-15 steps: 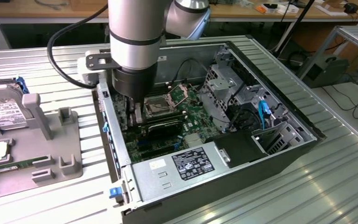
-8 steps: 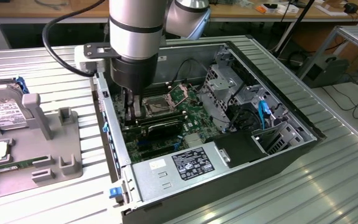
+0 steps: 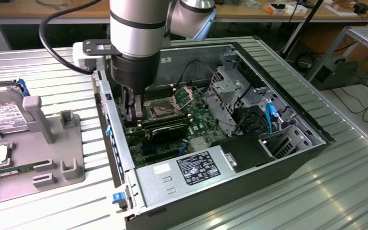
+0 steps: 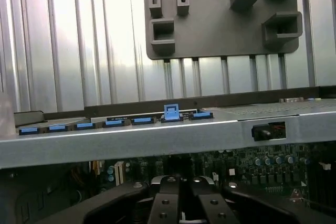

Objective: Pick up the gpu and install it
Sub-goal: 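Press down on the gpu until it lock into place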

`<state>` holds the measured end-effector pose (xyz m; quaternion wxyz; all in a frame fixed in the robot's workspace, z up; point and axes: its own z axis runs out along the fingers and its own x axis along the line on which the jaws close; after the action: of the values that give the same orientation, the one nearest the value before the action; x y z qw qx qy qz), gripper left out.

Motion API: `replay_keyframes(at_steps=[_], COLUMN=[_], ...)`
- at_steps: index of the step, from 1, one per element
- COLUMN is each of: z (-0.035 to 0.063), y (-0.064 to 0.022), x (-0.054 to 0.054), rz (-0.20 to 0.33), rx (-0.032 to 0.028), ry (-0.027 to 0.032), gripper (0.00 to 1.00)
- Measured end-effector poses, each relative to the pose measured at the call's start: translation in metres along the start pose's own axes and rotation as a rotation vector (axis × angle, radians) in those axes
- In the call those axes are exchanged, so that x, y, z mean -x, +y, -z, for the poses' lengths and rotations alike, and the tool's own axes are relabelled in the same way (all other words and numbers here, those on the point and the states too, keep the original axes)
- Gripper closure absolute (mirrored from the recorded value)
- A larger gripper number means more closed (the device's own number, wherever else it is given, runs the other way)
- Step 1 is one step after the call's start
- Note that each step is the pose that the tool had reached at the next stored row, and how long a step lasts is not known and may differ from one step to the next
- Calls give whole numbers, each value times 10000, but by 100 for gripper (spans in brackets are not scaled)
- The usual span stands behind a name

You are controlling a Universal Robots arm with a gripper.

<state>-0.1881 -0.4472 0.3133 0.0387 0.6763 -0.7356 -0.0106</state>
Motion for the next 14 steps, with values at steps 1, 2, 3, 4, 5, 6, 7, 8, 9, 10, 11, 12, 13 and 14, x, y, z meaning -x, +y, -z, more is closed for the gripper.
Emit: replay_keyframes(at_steps=[1, 2, 3, 4, 5, 6, 7, 8, 9, 10, 11, 12, 13, 14], z=[11, 13, 12, 11, 8, 8, 8, 7, 2, -7, -12, -18, -25, -28], y=[1, 10, 34, 59, 86, 91, 91, 92, 92, 93, 95, 97, 99, 100], x=[3, 2, 1, -1, -4, -4, -4, -4, -5, -5, -6, -6, -6, -6], rz=[3, 3, 3, 3, 3, 3, 3, 4, 4, 3, 2, 2, 2, 2], rx=[24, 36, 38, 39, 38, 38, 38, 39, 37, 38, 38, 39, 38, 40], ry=[2, 1, 2, 4, 4, 4, 4, 5, 3, 4, 4, 5, 4, 6], gripper=[89, 89, 89, 89, 89, 89, 89, 89, 89, 89, 89, 89, 89, 89])
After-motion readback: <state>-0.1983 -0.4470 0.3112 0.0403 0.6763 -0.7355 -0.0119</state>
